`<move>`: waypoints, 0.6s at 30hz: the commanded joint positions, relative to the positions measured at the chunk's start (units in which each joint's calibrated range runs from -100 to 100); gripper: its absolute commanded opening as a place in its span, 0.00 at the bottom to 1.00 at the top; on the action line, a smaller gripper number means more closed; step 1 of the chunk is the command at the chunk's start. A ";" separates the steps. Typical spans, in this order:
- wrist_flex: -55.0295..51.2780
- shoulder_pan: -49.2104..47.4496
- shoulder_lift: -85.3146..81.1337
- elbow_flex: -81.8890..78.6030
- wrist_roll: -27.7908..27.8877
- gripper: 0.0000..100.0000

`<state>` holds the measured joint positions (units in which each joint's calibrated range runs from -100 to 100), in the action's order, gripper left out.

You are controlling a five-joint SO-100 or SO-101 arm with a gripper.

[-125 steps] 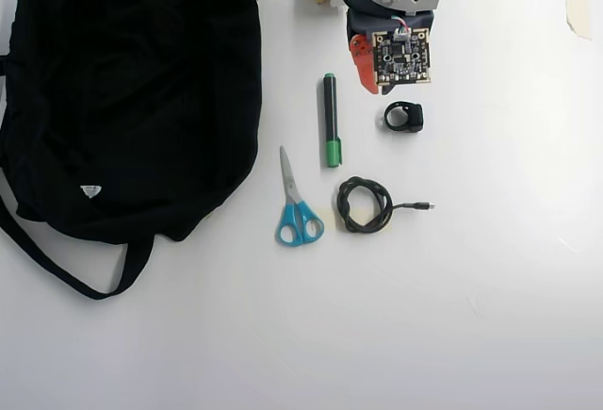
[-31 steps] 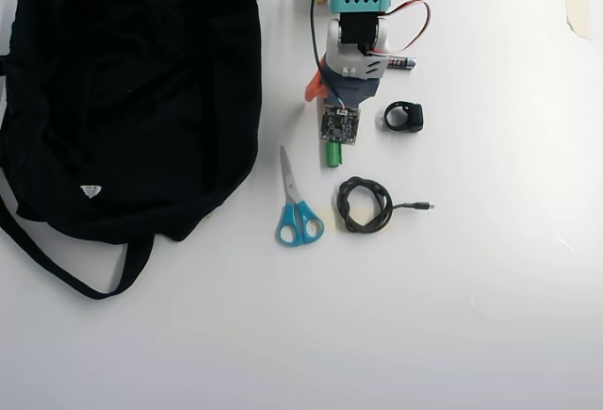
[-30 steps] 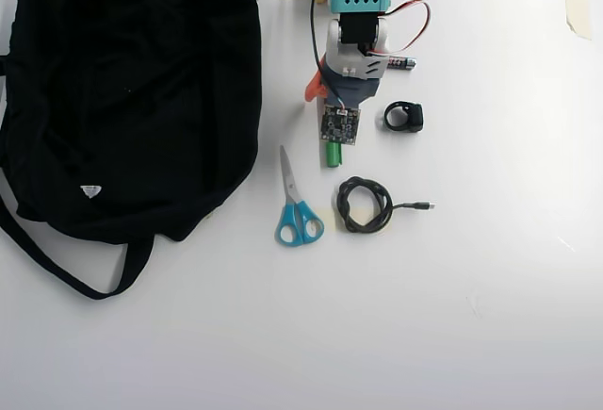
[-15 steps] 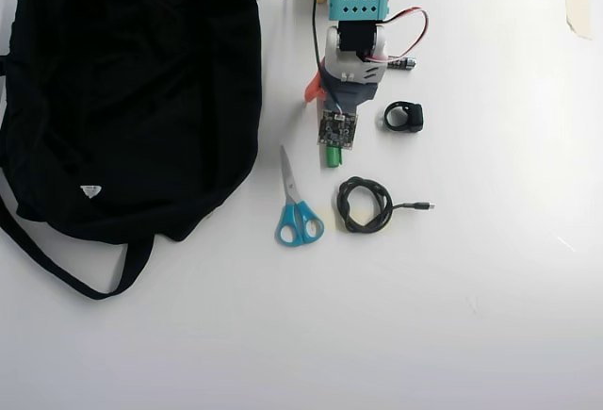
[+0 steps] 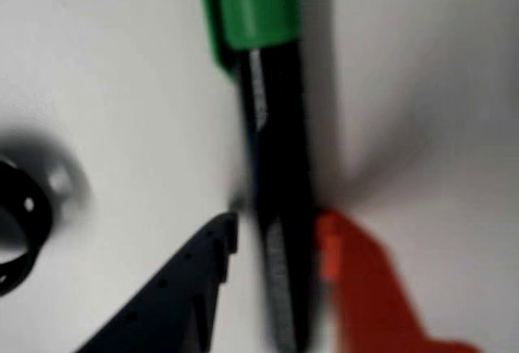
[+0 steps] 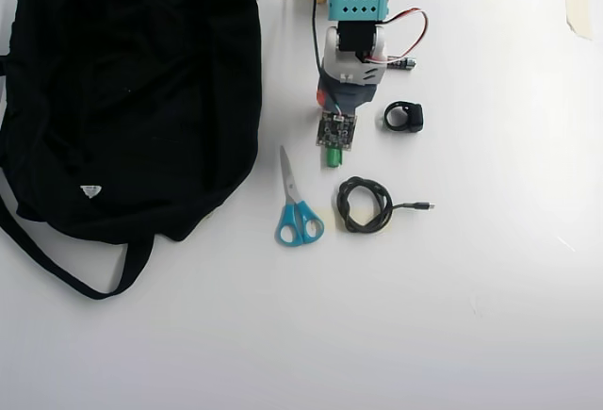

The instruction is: Put the green marker into the black bag

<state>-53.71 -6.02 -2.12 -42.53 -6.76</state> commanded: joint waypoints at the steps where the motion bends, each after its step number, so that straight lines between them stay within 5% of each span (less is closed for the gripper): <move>1: 0.48 -0.18 0.79 0.21 -0.52 0.03; 18: -6.66 -0.48 -0.62 8.03 -0.16 0.02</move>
<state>-57.41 -6.02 -1.87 -39.15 -7.40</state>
